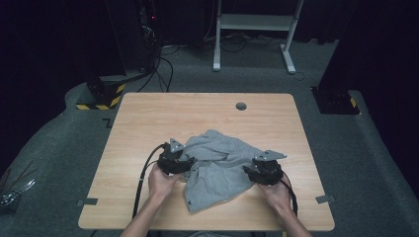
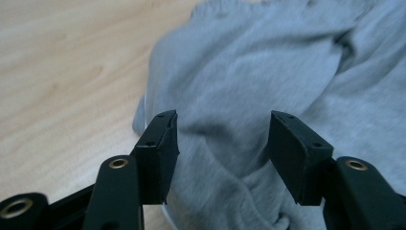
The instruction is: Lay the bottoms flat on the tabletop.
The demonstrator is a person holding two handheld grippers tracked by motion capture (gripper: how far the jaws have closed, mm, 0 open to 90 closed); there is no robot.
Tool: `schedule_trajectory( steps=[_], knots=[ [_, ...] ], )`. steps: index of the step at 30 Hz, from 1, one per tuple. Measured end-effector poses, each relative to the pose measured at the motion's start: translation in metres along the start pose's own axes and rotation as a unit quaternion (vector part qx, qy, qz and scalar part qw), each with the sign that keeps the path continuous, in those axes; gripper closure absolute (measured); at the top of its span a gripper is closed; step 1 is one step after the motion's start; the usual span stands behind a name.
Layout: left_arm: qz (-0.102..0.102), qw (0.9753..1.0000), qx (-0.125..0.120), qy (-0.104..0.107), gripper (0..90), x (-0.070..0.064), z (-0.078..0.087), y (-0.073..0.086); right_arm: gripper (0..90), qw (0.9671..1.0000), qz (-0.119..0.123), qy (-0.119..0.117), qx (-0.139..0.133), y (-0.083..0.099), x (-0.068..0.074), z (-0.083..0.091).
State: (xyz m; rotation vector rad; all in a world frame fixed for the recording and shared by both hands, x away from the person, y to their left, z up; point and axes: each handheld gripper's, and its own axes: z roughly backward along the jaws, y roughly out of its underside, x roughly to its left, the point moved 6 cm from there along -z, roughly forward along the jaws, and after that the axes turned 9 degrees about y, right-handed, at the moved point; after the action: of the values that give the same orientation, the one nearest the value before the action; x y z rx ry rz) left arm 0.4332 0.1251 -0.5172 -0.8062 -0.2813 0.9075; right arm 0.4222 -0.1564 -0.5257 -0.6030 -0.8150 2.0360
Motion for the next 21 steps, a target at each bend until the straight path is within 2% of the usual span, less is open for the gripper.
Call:
schedule_trajectory(
  steps=[2,5,7,8,11,12,15,17,21],
  knots=[
    [0.01,0.9999,0.007,0.0,44.4,0.002,-0.006,0.006,55.3,0.9999,0.001,-0.004,0.015,0.005,0.0,-0.007],
    [0.016,0.9997,0.02,-0.003,48.4,0.004,-0.015,0.011,73.0,0.9989,0.018,0.001,0.044,0.012,0.0,-0.015],
    [0.012,0.9995,0.029,-0.004,56.4,0.005,-0.019,0.013,85.4,0.998,0.03,-0.005,0.056,0.018,0.0,-0.02],
    [0.012,0.9994,0.033,-0.002,60.4,0.005,-0.021,0.014,88.2,0.9981,0.029,-0.007,0.053,0.018,-0.001,-0.02],
    [0.0,0.999,0.045,-0.005,79.0,0.005,-0.023,0.013,90.0,0.998,0.041,0.0,0.049,0.017,-0.002,-0.017],
    [0.0,0.999,0.045,-0.004,81.7,0.005,-0.022,0.012,90.0,0.9983,0.042,0.003,0.042,0.016,-0.004,-0.014],
    [-0.001,0.9991,0.041,-0.012,83.8,0.008,-0.015,0.008,90.0,0.9991,0.032,0.008,0.027,0.01,-0.012,-0.006],
    [0.002,0.9994,0.027,-0.02,84.0,0.014,-0.005,0.003,90.0,0.9992,0.029,0.02,0.019,0.005,-0.023,0.0],
    [0.022,0.9991,0.009,-0.035,83.8,0.029,0.004,-0.002,90.0,0.9985,0.018,0.048,0.02,0.0,-0.044,-0.001]
  ],
)
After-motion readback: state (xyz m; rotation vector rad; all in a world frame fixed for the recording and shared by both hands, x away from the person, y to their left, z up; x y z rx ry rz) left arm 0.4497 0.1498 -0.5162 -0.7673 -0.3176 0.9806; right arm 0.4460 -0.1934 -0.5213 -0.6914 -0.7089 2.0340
